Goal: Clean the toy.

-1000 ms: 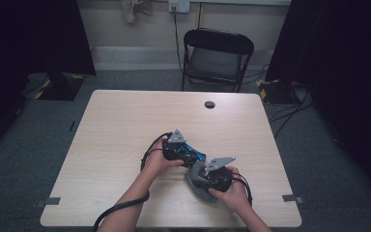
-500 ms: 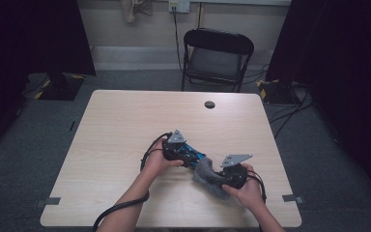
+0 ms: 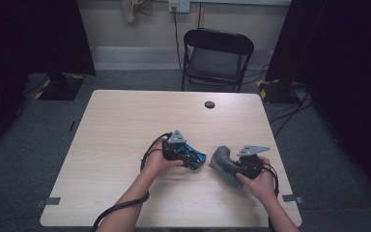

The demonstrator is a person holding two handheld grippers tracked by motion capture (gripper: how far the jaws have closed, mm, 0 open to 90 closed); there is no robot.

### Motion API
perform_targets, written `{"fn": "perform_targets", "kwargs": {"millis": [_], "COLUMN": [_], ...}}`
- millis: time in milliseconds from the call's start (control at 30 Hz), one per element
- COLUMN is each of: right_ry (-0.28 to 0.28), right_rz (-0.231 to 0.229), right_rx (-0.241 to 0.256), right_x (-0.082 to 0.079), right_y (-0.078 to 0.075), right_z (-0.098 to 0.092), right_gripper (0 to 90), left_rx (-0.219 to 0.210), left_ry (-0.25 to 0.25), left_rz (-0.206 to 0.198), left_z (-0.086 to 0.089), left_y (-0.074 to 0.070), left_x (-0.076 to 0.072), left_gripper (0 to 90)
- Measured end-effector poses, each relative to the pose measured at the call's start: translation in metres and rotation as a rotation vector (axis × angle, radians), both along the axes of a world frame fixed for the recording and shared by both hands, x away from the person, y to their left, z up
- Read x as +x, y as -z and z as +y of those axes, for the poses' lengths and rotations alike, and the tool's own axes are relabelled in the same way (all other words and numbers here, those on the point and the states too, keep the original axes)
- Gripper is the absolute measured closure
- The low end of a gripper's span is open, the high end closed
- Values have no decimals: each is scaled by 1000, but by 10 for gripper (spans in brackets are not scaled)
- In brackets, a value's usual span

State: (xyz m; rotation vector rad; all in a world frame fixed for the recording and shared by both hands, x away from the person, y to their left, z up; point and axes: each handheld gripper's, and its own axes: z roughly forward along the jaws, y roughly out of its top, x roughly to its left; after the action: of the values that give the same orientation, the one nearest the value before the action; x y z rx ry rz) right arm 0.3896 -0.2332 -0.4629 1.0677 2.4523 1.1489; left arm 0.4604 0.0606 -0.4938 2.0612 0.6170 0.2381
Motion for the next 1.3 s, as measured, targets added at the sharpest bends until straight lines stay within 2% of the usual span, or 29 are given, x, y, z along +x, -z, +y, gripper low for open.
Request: {"fn": "perform_targets", "kwargs": {"millis": [167, 367, 467, 567, 733, 1300], "right_ry": [57, 98, 75, 51, 0, -64], "right_rz": [-19, -29, -15, -25, -24, -2], "right_rx": [-15, -31, -47, -64, -74, -27], "right_x": [8, 17, 17, 15, 10, -5], "right_y": [2, 8, 15, 21, 21, 22], "right_z": [2, 13, 24, 35, 46, 53], "right_gripper": [754, 749, 748, 748, 748, 751], "left_rx": [0, -4, -6, -10, -12, -12], "left_ry": [1, 0, -1, 1, 1, 2], "left_rz": [0, -2, -2, -4, -4, -4], "left_z": [0, 1, 1, 1, 1, 1], "left_y": [0, 1, 1, 1, 1, 1], "left_x": [0, 0, -1, 0, 0, 0], "left_gripper": [135, 136, 135, 136, 136, 135]}}
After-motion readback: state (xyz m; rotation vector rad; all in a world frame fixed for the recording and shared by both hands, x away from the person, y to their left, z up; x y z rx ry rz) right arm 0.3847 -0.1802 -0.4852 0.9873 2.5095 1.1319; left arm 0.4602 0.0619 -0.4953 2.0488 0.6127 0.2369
